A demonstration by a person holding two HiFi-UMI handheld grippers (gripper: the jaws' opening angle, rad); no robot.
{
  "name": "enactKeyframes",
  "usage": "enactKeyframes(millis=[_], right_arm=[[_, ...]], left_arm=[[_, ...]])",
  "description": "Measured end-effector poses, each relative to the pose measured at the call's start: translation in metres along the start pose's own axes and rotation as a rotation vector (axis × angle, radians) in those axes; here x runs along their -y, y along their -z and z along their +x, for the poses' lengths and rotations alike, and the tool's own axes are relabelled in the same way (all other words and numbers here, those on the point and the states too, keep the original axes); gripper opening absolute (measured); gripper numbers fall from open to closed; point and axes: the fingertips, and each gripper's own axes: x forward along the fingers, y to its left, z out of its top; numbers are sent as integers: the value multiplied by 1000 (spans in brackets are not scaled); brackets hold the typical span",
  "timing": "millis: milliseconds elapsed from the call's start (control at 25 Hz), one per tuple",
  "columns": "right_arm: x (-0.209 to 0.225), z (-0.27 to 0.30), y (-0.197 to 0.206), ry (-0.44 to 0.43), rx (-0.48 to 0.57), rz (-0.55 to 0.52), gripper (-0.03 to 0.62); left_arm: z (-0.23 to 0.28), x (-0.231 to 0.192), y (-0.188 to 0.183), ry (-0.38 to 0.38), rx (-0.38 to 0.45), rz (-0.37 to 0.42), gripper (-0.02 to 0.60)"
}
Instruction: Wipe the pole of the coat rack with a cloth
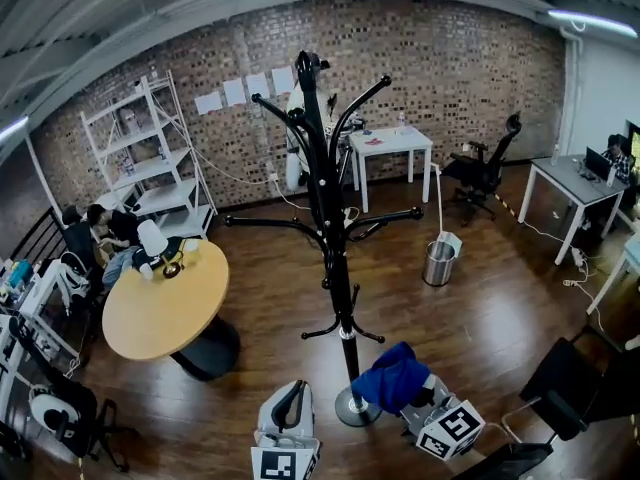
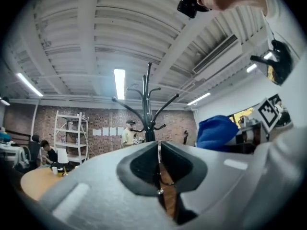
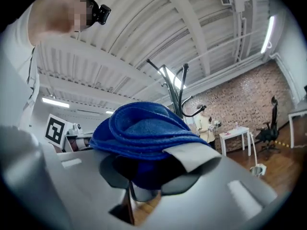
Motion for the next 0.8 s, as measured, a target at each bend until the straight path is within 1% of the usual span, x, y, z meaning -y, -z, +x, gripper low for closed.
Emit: enactKeyframes(millis=[80,200,320,440,520,680,720,760,800], right_arm=[[-3,-31,-12,16,-12,-32,104],[-1,-66,-30,1,14,-28,104],[-6,-104,-38,-14,32,-31,104],[-9,-143,-53,19,40,1,104],[-13,-171,-61,42,43,8,104],[-24,-215,-69,52,38,6,104],[-27,-222,-69,57,35,3,104],[-29,-229,-69,58,34,9,104],[-33,-235,-69,56,35,20,104]], left_arm=[[-13,19,-5,3,-2,-8,18],[-36,49,-8,5,-6,-48,18],[-57,79,-18,13,3,-114,18],[-74,109,-44,33,39,-190,18],[-89,124,-57,33,50,-191,18],[-117,150,-64,14,33,-142,20],[-123,157,-65,18,28,-132,26],[-130,162,-65,23,23,-127,55],[-136,168,-65,29,19,-125,67]])
